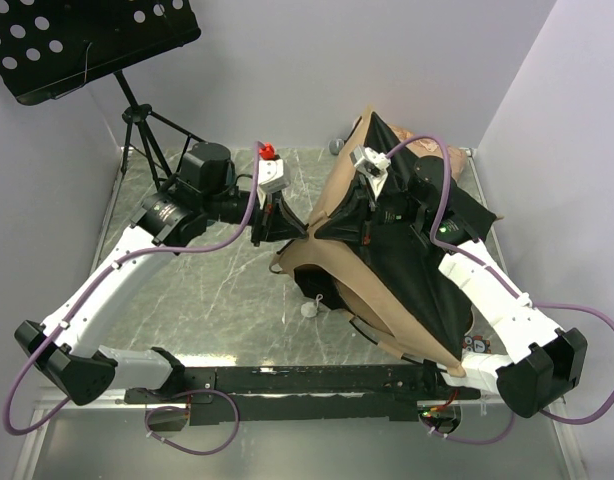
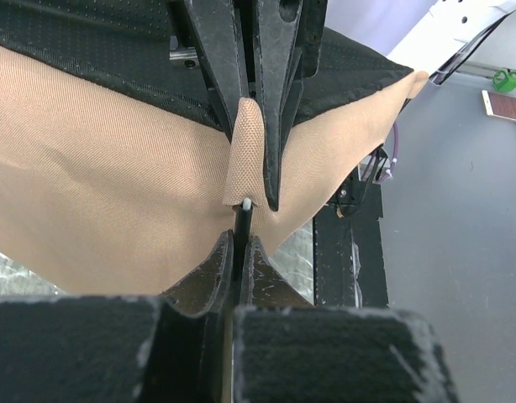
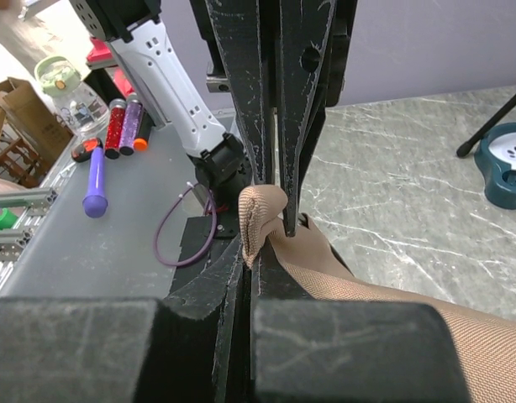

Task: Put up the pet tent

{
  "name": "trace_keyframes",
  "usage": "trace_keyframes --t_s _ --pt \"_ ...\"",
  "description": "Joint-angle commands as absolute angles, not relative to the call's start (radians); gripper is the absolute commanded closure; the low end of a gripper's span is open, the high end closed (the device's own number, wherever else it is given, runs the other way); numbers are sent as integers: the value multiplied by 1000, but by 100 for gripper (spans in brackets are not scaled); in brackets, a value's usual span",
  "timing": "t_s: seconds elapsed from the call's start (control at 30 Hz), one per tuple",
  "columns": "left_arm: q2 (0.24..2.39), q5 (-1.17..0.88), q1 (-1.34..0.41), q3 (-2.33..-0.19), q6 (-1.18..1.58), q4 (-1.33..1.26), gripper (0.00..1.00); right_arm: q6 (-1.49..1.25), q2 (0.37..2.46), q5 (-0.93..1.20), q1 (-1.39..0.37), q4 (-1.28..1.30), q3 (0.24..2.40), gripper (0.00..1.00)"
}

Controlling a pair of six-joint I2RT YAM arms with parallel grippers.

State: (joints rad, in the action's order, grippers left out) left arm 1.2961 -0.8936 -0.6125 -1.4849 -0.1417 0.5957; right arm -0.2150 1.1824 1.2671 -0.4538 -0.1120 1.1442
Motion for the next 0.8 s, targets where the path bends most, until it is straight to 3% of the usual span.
trace_keyframes --t_s 0.0,0.23,0.33,0.53,0.77 --pt "1347 -836 -615 -1419 -138 744 99 -262 1144 1293 -463 -284 1178 100" --pt "1345 -841 -607 -1401 -149 746 99 -264 1138 1292 -463 -292 1178 100" --pt "1347 -844 -607 -1434 -143 741 99 -160 1146 1284 -474 -146 1206 100" --pt "1347 -861 -614 -1496 -121 730 99 259 1204 1197 -557 377 1341 100" --pt "1319 -890 -614 -1497 -124 710 99 360 1246 1137 -565 520 1377 100"
